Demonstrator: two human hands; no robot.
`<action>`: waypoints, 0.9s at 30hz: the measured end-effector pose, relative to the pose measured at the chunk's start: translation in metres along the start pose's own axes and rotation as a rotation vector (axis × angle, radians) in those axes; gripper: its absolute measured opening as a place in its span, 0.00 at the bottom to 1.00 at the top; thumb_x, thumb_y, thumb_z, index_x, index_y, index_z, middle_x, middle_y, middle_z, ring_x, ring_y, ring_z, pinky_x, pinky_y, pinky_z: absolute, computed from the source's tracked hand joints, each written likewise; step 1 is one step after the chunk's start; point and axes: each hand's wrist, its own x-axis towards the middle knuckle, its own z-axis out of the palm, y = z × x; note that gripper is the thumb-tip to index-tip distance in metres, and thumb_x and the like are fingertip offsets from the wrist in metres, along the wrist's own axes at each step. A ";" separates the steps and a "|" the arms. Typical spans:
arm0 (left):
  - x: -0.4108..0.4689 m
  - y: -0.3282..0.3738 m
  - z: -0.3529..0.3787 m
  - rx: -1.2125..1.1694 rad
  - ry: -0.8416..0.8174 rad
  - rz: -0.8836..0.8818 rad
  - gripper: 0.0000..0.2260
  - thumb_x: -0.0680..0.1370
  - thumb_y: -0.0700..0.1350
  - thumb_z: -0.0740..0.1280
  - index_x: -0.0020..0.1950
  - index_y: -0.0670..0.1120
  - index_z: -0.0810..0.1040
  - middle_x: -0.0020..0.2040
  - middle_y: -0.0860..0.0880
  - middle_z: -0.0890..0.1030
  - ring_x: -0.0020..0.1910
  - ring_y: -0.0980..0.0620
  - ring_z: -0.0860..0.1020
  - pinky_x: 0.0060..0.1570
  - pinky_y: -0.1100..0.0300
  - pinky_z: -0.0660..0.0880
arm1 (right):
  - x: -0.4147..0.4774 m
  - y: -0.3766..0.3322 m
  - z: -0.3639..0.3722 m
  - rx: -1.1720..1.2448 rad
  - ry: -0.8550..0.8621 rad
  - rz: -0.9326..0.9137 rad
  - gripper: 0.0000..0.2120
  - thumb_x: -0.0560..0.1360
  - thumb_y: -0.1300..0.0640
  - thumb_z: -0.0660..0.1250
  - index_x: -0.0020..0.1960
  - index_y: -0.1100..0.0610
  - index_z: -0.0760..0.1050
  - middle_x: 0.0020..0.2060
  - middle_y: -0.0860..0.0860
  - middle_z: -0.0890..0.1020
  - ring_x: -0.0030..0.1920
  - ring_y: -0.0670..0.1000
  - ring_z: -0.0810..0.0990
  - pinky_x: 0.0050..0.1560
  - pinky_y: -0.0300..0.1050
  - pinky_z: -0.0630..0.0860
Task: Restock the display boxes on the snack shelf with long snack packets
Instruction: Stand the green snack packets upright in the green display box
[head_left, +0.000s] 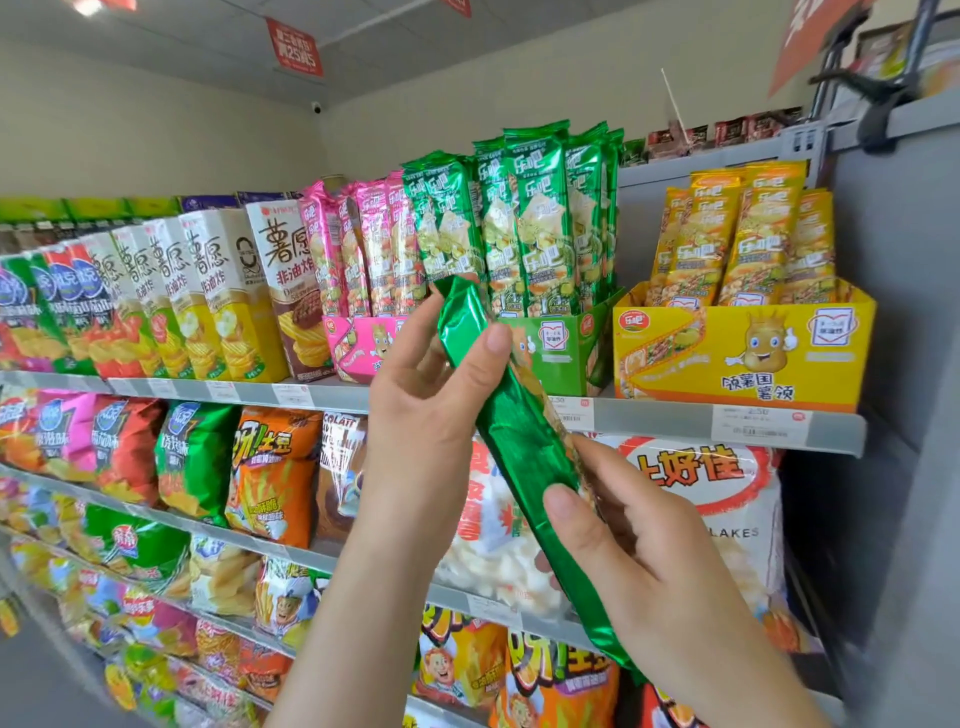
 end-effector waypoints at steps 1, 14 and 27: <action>-0.002 -0.003 -0.002 -0.010 -0.046 -0.006 0.34 0.67 0.50 0.76 0.71 0.50 0.71 0.48 0.52 0.83 0.48 0.52 0.80 0.48 0.56 0.77 | 0.000 -0.001 0.002 -0.011 0.001 0.005 0.15 0.77 0.35 0.56 0.62 0.34 0.71 0.40 0.41 0.83 0.39 0.47 0.83 0.35 0.45 0.78; -0.020 -0.012 -0.011 0.047 0.023 0.014 0.11 0.71 0.52 0.75 0.49 0.48 0.84 0.42 0.52 0.83 0.43 0.53 0.80 0.45 0.58 0.78 | -0.006 0.005 0.005 0.081 -0.067 0.151 0.17 0.71 0.30 0.63 0.58 0.31 0.72 0.43 0.50 0.82 0.41 0.56 0.83 0.43 0.65 0.77; -0.042 -0.035 0.009 -0.032 -0.111 -0.214 0.10 0.67 0.53 0.75 0.43 0.49 0.83 0.40 0.48 0.82 0.42 0.48 0.79 0.47 0.50 0.75 | -0.011 0.007 0.010 0.051 0.169 0.192 0.15 0.71 0.32 0.60 0.53 0.38 0.70 0.34 0.53 0.80 0.34 0.54 0.78 0.35 0.52 0.73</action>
